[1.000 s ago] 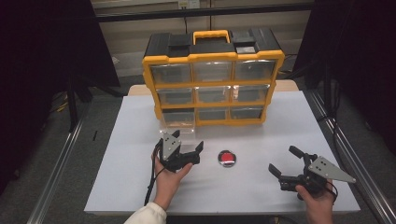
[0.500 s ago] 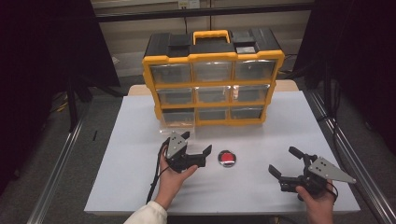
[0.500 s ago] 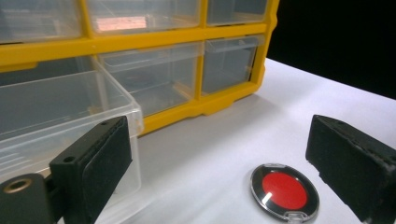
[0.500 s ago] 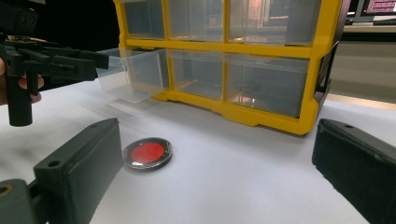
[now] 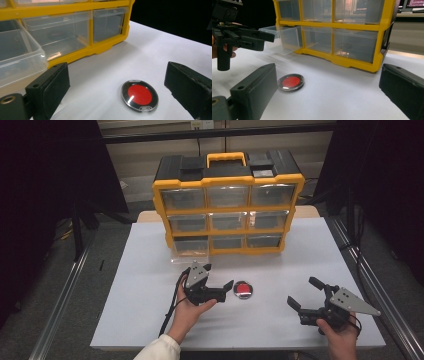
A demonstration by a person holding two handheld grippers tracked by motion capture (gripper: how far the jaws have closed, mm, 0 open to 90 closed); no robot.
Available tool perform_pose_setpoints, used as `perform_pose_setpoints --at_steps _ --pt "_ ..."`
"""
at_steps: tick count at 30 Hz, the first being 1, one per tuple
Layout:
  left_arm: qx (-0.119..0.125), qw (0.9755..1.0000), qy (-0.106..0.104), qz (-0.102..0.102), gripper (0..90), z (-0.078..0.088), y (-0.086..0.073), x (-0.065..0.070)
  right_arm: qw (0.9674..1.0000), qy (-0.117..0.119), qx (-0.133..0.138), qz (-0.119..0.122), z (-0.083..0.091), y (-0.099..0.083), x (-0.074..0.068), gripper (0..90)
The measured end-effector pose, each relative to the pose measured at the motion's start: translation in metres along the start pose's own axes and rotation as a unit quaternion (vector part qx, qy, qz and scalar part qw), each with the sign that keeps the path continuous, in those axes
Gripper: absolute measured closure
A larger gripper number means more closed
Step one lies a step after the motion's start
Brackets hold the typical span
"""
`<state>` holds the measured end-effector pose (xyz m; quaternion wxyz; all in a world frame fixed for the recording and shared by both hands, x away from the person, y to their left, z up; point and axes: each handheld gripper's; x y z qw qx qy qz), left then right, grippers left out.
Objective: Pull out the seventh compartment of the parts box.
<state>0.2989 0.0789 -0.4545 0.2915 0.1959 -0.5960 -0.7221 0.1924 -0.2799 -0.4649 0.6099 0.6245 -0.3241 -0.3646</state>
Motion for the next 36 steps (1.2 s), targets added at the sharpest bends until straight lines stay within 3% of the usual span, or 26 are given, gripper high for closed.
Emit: perform_pose_setpoints --at_steps 1,2,5,19,20,22,23,25,29,36 --pt "0.0 1.0 0.0 0.0 6.0 0.0 0.0 0.0 1.0 0.0 0.0 0.0 0.0 0.0 0.0 1.4" --pt "0.007 0.9998 -0.003 0.018 5.8 -0.002 0.0 0.003 1.0 0.0 0.0 0.0 0.0 0.0 0.0 1.4" --pt "-0.01 0.9999 -0.01 0.003 5.6 -0.003 0.001 0.002 1.0 0.001 -0.001 0.002 0.0 0.0 0.0 1.4" --pt "-0.032 0.9987 -0.038 0.012 5.5 -0.017 -0.001 0.009 1.0 0.002 -0.001 0.0 -0.001 -0.001 0.0 1.4" --pt "-0.032 0.9982 -0.049 0.015 5.4 -0.019 -0.001 0.009 1.0 0.002 -0.001 0.0 -0.001 -0.001 0.0 1.4" --pt "-0.034 0.9983 -0.044 0.013 5.4 -0.019 0.0 0.01 1.0 0.001 -0.001 -0.001 0.0 -0.001 0.0 1.4" --pt "-0.034 0.9973 -0.063 0.014 5.4 -0.021 -0.001 0.009 1.0 0.002 -0.001 -0.002 0.0 -0.001 0.0 1.4" --pt "-0.039 0.9979 -0.05 0.012 5.3 -0.022 0.0 0.012 1.0 0.002 -0.002 -0.002 0.0 -0.001 0.001 1.4" --pt "-0.046 0.9967 -0.066 0.011 4.6 -0.026 -0.001 0.011 1.0 0.004 -0.002 0.001 0.0 -0.001 0.001 1.4" --pt "-0.062 0.9957 -0.068 0.008 4.5 -0.032 -0.003 0.013 1.0 0.002 -0.001 -0.003 0.0 -0.001 0.001 1.4"
Point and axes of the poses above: each handheld gripper's, and its own axes: z roughly backward along the jaws, y roughly out of its top, x roughly to its right, and after that the axes turned 7 degrees about x, right-handed
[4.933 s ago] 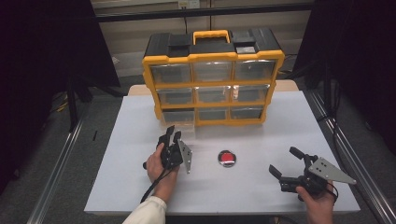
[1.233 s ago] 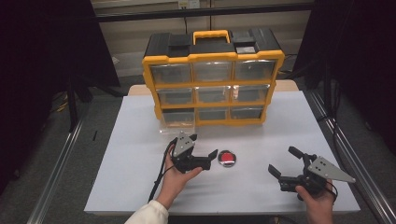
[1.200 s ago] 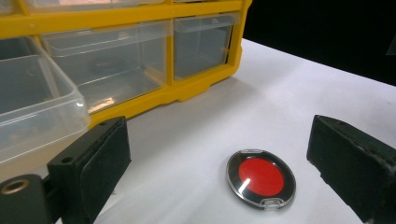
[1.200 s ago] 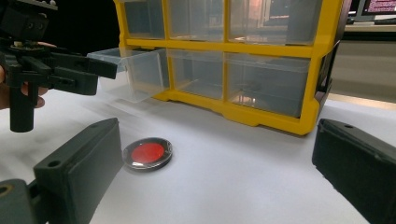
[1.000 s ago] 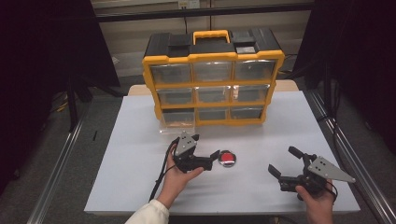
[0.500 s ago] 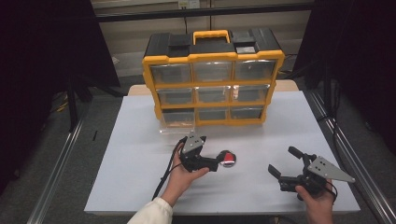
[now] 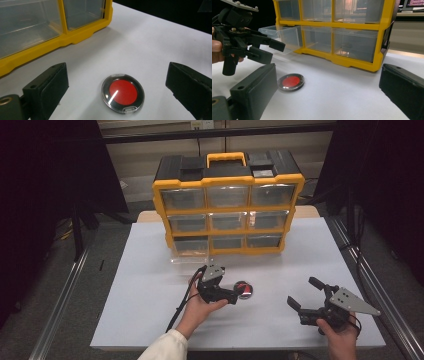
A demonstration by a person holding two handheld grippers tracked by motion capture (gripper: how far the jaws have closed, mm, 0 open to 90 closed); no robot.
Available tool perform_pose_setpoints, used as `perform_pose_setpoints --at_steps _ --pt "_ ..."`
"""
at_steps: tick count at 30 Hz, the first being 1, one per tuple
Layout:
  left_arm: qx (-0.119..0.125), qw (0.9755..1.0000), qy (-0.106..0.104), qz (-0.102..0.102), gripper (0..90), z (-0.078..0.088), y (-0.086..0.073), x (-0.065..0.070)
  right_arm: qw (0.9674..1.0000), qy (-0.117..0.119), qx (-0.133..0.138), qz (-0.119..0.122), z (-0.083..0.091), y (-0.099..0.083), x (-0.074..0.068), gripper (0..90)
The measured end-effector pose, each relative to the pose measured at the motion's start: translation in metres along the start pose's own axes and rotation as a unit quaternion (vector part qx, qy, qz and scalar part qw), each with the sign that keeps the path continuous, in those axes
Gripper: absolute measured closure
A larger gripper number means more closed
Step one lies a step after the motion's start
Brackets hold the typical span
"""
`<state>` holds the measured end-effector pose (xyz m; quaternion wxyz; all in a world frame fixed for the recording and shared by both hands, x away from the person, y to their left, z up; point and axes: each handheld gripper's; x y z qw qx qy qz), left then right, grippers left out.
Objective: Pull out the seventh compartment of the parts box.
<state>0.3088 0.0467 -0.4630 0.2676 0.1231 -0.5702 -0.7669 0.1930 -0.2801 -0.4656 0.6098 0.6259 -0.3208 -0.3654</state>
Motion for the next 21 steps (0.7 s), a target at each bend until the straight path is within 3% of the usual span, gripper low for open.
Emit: perform_pose_setpoints --at_steps 5,21 --pt "-0.018 0.9998 0.002 -0.01 4.6 -0.004 -0.001 0.002 1.0 0.002 0.0 0.003 0.0 0.0 0.0 1.4" --pt "-0.075 0.9966 -0.027 -0.02 7.8 -0.025 -0.008 0.002 1.0 0.001 -0.002 0.0 0.0 0.0 0.0 1.4"
Point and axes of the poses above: each handheld gripper's, and its own axes: z roughly backward along the jaws, y roughly out of its top, x roughly to its right, and after that the axes turned 7 degrees about x, right-handed
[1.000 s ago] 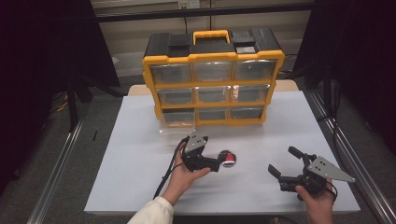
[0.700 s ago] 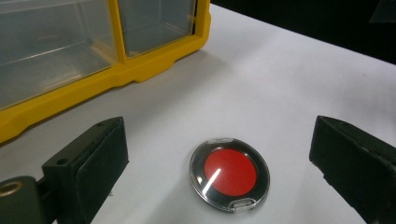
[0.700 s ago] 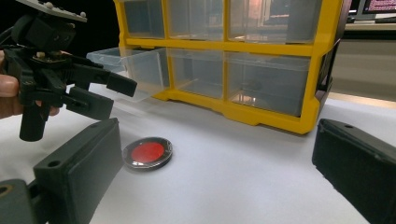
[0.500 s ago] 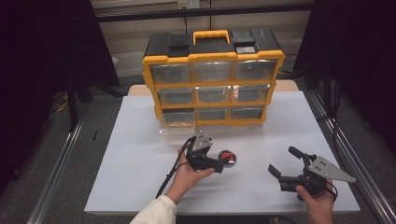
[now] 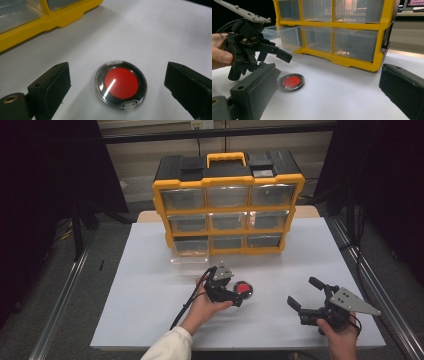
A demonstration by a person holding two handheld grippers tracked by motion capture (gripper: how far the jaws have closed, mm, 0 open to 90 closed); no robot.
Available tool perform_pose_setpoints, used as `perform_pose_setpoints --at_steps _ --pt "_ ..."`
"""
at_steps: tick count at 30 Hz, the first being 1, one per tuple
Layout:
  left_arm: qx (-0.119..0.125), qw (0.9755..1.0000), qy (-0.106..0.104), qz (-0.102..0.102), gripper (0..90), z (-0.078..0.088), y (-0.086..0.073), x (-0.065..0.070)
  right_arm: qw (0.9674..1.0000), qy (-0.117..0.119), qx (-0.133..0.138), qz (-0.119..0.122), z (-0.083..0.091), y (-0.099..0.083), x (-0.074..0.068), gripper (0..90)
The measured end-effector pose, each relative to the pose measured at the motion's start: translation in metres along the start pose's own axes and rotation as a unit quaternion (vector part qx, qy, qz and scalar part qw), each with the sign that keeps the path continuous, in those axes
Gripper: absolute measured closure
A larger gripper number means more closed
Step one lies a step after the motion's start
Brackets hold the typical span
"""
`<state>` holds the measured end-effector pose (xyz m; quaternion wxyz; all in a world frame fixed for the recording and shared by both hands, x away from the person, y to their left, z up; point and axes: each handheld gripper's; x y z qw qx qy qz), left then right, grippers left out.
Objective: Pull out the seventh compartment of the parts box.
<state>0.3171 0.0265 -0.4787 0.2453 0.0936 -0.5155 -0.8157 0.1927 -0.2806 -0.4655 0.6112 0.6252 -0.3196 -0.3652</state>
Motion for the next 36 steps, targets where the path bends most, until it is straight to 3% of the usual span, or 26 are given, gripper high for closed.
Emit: perform_pose_setpoints --at_steps 2,13,15,19,21,23,24,36 --pt "-0.017 0.9998 0.002 -0.01 9.2 -0.003 0.001 0.001 1.0 -0.004 0.002 -0.002 0.0 0.0 0.0 1.4" --pt "-0.036 0.9991 -0.001 -0.023 20.2 -0.011 0.002 0.004 1.0 0.001 0.003 -0.001 0.0 0.0 0.001 1.4" --pt "-0.046 0.9984 -0.003 -0.035 20.9 -0.013 0.002 0.004 1.0 0.0 0.003 0.0 0.0 0.0 0.001 1.4" --pt "-0.071 0.9969 -0.006 -0.033 24.4 -0.016 0.0 0.006 1.0 0.001 0.003 0.0 0.0 0.0 0.001 1.4" --pt "-0.058 0.9979 -0.009 -0.026 26.2 -0.018 -0.002 0.007 1.0 0.001 0.001 0.001 0.0 0.0 0.001 1.4" --pt "-0.08 0.9958 -0.003 -0.044 28.4 -0.017 -0.001 0.006 1.0 -0.001 0.0 0.0 0.0 0.0 0.0 1.4" --pt "-0.085 0.9955 -0.004 -0.041 28.8 -0.017 -0.001 0.006 1.0 -0.002 0.001 -0.002 0.0 0.0 0.0 1.4" --pt "-0.079 0.9959 0.0 -0.046 28.6 -0.02 -0.002 0.008 1.0 0.003 0.002 0.0 -0.001 0.0 0.0 1.4"
Point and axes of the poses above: each handheld gripper's, and its own axes: z roughly backward along the jaws, y roughly out of its top, x roughly to its right, and after that the axes turned 7 degrees about x, right-handed
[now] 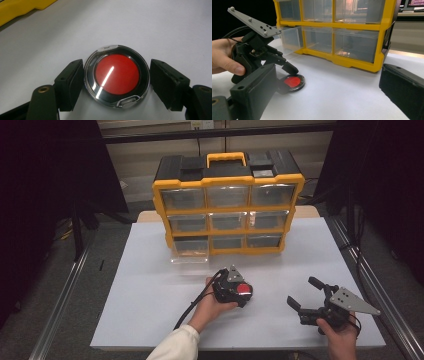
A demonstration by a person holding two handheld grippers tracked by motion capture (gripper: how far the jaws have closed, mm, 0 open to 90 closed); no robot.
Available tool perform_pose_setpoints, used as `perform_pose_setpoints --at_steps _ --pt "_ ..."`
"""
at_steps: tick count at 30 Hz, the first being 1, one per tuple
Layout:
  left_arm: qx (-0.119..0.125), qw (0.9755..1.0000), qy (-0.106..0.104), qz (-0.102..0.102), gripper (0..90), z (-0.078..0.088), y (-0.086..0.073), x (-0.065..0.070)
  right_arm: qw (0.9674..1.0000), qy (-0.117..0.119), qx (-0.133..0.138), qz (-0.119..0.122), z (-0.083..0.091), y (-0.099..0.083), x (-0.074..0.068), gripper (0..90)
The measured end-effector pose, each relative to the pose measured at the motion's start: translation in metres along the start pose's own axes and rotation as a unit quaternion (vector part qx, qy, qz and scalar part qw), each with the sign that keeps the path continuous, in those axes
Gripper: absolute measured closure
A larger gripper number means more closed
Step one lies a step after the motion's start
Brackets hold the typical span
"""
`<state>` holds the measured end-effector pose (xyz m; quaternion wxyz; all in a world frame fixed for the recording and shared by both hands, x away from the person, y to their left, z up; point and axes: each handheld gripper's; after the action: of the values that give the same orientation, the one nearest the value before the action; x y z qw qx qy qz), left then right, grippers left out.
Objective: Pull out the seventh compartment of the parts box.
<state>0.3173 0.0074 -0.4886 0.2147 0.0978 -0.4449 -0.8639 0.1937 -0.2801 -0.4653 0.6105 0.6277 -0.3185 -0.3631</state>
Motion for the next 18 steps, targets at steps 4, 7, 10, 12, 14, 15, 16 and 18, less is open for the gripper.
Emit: perform_pose_setpoints --at_steps 4,7,10,12,14,15,16,18 --pt "0.0 1.0 0.0 -0.001 29.1 0.0001 0.0002 0.0002 1.0 0.0 0.0 0.001 -0.0007 0.0002 -0.0001 1.4" --pt "-0.002 1.0 0.003 0.001 29.1 0.0001 0.0005 0.0004 1.0 -0.001 0.001 0.001 -0.0007 0.0004 0.0004 1.4" --pt "-0.011 0.9999 0.002 0.0 29.1 0.0012 0.002 -0.0001 1.0 -0.003 0.0 0.0 -0.0004 0.0004 0.0007 1.4" --pt "-0.006 1.0 0.001 0.002 29.2 0.0004 0.002 -0.0006 1.0 -0.003 0.002 -0.002 -0.0006 0.0006 0.0005 1.5" --pt "-0.009 0.9999 -0.001 0.009 29.1 0.0008 0.0028 -0.0011 1.0 -0.002 -0.002 0.0 0.0002 0.0005 0.0009 1.4" --pt "-0.009 0.9999 -0.003 0.013 29.1 0.0017 0.0036 -0.0028 1.0 -0.003 -0.001 0.0 0.0003 0.0005 0.001 1.4" --pt "-0.009 0.9999 -0.003 0.013 29.1 0.0017 0.0036 -0.0028 1.0 -0.003 0.001 -0.002 0.0004 0.0004 0.0008 1.4" --pt "-0.01 0.9998 0.001 0.02 29.1 0.003 0.0038 -0.0036 1.0 -0.003 -0.001 -0.002 0.0012 0.0005 0.0011 1.4"
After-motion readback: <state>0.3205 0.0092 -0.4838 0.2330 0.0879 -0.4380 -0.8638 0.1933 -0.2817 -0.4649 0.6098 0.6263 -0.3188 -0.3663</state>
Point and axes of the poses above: each handheld gripper's, and its own axes: z roughly backward along the jaws, y roughly out of its top, x roughly to its right, and after that the axes turned 7 degrees about x, right-handed
